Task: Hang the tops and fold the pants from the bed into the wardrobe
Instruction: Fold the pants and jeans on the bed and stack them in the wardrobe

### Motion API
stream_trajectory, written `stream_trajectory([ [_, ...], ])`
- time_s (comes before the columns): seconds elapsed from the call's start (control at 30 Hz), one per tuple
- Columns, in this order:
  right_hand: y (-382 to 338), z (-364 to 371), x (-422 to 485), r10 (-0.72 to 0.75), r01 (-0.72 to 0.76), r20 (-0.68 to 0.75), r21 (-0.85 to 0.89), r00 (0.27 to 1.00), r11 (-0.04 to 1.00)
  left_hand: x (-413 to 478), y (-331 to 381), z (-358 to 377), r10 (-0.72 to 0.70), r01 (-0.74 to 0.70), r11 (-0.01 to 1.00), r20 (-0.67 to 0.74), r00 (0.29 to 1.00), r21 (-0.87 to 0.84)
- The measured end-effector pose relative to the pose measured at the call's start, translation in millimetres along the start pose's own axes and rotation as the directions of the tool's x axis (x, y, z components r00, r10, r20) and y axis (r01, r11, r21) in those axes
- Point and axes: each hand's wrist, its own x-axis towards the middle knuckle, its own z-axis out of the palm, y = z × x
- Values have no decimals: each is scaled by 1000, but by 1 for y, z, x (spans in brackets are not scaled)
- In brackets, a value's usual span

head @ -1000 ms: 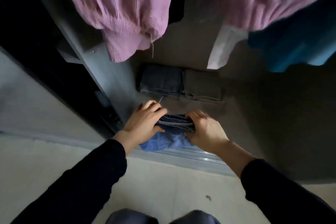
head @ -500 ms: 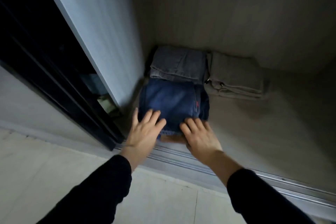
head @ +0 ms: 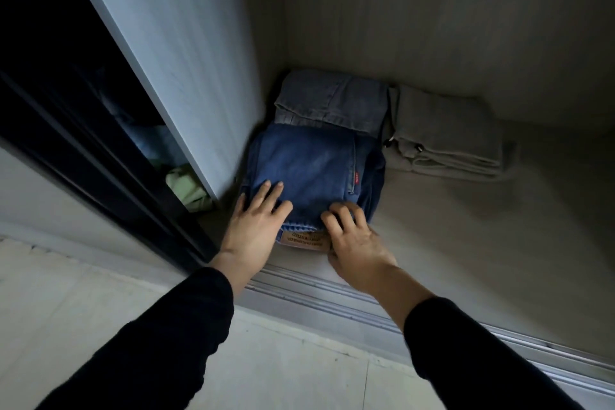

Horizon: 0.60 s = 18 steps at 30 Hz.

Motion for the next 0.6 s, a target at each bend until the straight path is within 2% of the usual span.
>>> stream_trajectory([
  [0.07, 8, -13, -8, -29, 18, 59, 181, 998, 983, -5, 4, -9, -27, 39, 995, 123, 992, -91],
  [0.1, 10, -20, -11, -25, 16, 27, 301, 999, 954, -5, 6, -16, -40, 68, 986, 182, 983, -150],
  [0.13, 13, -27, -12, 5, 13, -50, 370, 999, 929, -3, 8, -24, -46, 89, 976, 207, 977, -201],
  [0.2, 18, -34, -5, 56, 22, -225, 330, 973, 944, 6, 8, -32, -45, 83, 961, 148, 988, -263],
  [0.23, 17, -38, 1, 65, -5, -202, 284, 977, 959, 9, 6, -31, -34, 64, 963, 118, 992, -263],
  [0.33, 20, -35, 19, 124, -149, 146, 174, 982, 973, 13, -2, -4, 6, 15, 992, 169, 986, -122],
  [0.37, 23, -30, 21, 119, -150, 201, 149, 972, 977, 11, -3, 7, 11, 1, 997, 160, 987, -78],
  [0.47, 32, -11, 23, 66, -105, 205, 188, 976, 976, 9, -6, 23, 26, -19, 998, 103, 994, -67],
  [0.6, 37, -8, 38, 77, -100, 204, 109, 976, 989, 26, -15, 22, 25, -15, 996, 104, 994, -89],
])
